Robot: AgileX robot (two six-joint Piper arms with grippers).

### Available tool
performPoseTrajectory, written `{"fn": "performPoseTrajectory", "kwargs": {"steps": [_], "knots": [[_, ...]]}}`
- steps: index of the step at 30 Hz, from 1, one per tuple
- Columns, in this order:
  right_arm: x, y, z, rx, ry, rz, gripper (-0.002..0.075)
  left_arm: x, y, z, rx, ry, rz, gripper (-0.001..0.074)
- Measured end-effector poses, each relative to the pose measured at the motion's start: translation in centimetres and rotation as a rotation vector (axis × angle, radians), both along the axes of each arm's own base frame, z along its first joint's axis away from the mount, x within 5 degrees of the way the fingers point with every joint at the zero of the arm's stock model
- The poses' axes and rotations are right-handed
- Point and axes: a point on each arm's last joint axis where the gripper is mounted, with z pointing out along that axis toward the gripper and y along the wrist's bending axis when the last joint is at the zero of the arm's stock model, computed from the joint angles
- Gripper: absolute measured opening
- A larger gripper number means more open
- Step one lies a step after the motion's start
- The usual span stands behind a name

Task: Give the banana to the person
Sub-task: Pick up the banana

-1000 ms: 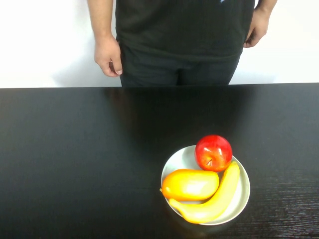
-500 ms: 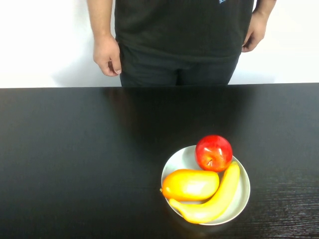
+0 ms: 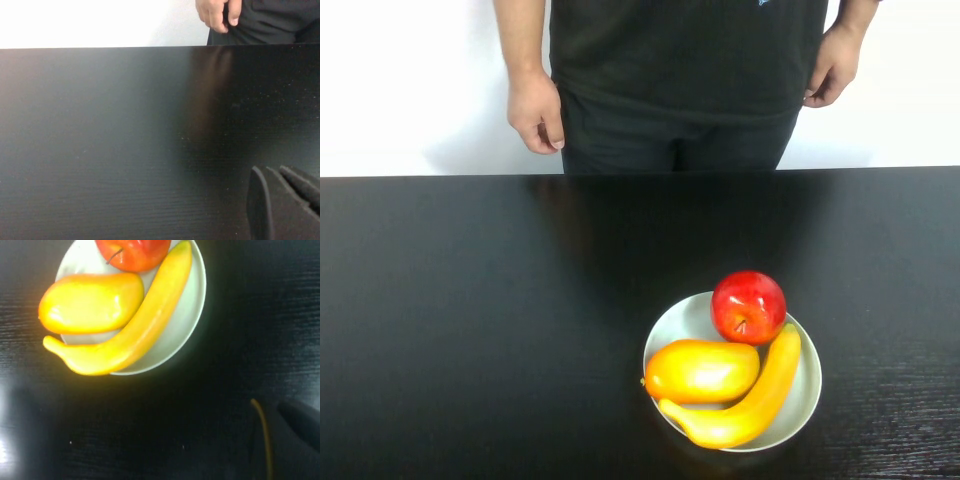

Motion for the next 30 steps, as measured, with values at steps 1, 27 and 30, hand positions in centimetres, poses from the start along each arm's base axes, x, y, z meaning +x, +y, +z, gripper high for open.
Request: {"fn": "performPoseTrajectory", "kwargs": {"steps": [1,27,30], "knots": [[0.9,0.4,-0.1,0.006,0.021,0.014,-0.0005,0.0,0.0,0.0,0.0,0.0,0.0,-0.0004],[11.5,14.4,-9.7,-0.117,0.353,-0.08,0.0445,0.0,0.0,0.0,0.0,0.0,0.0,-0.0004],[11.8,14.6,-10.3,-0.122,0.353,-0.081,0.0445,0.0,0.0,0.0,0.0,0.0,0.0,-0.0004]]}}
